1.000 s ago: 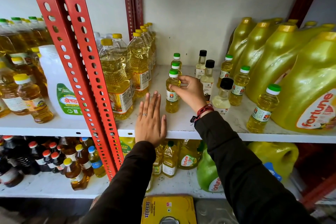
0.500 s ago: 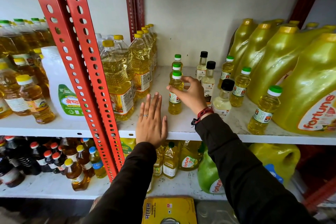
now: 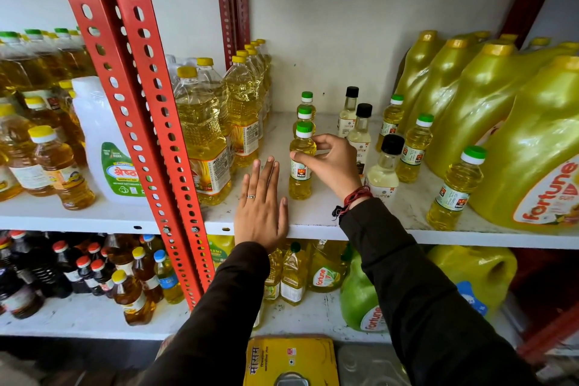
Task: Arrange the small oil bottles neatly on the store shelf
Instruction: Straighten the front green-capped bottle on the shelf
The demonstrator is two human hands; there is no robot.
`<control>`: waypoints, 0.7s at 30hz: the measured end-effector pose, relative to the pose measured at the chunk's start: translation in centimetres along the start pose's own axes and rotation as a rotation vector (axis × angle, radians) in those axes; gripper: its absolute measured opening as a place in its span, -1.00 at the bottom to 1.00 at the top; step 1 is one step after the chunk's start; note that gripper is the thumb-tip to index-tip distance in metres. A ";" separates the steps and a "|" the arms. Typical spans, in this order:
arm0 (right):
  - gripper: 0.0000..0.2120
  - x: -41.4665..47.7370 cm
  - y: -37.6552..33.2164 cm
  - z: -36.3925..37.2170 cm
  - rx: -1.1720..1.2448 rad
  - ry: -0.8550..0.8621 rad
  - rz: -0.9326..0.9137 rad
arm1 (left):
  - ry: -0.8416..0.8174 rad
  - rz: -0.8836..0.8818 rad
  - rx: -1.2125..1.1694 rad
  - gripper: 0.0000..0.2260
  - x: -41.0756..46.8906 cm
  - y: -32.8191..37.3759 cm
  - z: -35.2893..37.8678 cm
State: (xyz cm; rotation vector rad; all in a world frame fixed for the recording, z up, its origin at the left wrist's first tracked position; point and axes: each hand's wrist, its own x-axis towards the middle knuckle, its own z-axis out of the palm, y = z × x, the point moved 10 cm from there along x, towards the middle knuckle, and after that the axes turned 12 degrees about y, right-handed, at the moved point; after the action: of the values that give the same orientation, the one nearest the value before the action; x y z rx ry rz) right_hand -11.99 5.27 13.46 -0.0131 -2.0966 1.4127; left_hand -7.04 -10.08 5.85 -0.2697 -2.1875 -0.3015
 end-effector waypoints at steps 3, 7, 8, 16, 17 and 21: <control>-0.61 -0.8 -0.5 -0.5 -0.021 -0.007 -0.011 | 0.006 0.002 0.001 -0.39 0.0 0.0 -0.1; -0.59 -2.3 -1.0 -1.5 -0.034 -0.009 -0.020 | 0.013 0.000 -0.001 -0.40 0.0 0.0 -0.2; -0.59 -2.7 -1.0 -1.8 -0.038 -0.008 -0.018 | 0.013 0.000 0.001 -0.40 0.0 0.0 -0.2; -0.60 -4.9 -1.5 -3.0 -0.053 -0.018 -0.042 | 0.015 -0.001 0.000 -0.40 -0.2 -0.2 0.3; -0.60 -5.0 -1.5 -3.1 -0.055 -0.016 -0.044 | 0.015 0.000 0.000 -0.40 -0.2 -0.3 0.4; -0.60 -5.1 -1.6 -3.1 -0.065 -0.012 -0.052 | 0.017 0.000 -0.001 -0.39 -0.2 -0.3 0.5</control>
State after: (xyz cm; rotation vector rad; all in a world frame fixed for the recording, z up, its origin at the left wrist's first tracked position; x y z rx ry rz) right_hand -5.82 5.56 13.16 0.0241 -2.1365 1.3171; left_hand -7.38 -10.26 5.37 -0.2665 -2.1706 -0.3040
